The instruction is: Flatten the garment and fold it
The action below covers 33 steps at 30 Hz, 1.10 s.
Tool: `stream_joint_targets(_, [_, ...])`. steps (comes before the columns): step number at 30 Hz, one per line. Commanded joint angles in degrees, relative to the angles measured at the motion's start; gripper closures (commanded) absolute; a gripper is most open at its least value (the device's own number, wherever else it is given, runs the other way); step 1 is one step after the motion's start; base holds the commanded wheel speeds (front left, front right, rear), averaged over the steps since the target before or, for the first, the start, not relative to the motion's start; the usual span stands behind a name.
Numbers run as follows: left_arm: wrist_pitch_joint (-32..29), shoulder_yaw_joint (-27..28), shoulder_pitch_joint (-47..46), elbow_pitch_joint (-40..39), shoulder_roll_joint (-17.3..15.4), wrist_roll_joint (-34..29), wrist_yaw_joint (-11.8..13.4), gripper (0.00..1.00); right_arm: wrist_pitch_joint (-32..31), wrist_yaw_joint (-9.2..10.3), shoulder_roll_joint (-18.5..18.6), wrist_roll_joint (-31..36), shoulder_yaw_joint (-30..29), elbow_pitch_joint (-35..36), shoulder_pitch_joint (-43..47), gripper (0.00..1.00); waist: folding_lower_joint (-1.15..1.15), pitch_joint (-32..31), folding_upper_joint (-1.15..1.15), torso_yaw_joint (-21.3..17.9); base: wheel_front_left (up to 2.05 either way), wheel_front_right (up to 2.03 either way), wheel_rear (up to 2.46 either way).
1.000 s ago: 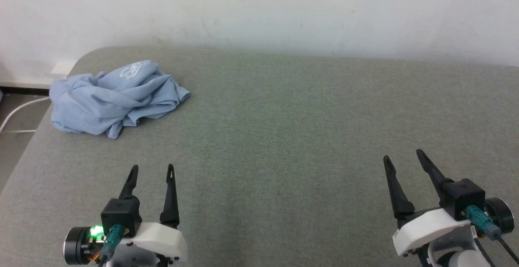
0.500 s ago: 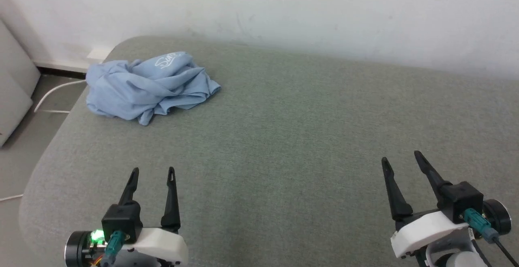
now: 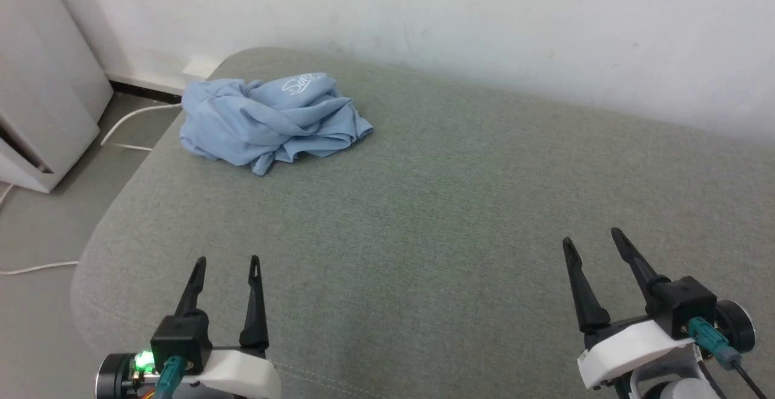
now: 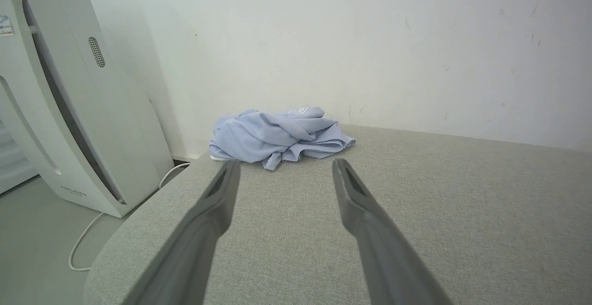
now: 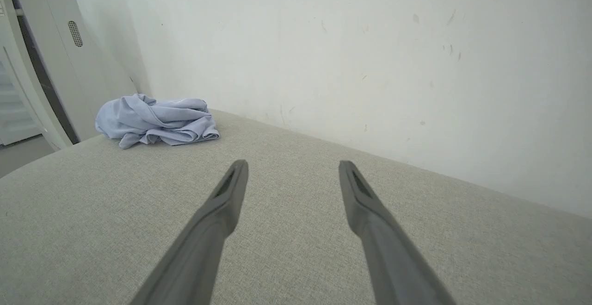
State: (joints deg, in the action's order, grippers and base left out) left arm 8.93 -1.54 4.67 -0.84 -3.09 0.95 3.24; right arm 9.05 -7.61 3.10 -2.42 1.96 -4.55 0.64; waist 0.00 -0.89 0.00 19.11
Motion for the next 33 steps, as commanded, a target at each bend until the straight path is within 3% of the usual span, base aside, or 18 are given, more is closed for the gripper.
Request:
stream_joint_targets(1, [0.6, 0.0, 0.6, -0.3, 0.1, 0.4, 0.7, 0.0, 0.5, 0.08, -0.1, -0.4, 0.1, -0.2, 0.3, 0.0, 0.0, -0.1, 0.0, 1.0, 0.0, 0.0, 0.0])
stream_joint_targets(33, [4.3, -0.1, 2.4, -0.8, 0.1, 0.7, 1.8, 0.0, 4.2, 0.11, -0.2, -1.6, 1.8, -2.2, 0.7, 0.0, 0.0, -0.8, 0.0, 10.1, 0.0, 0.0, 0.0])
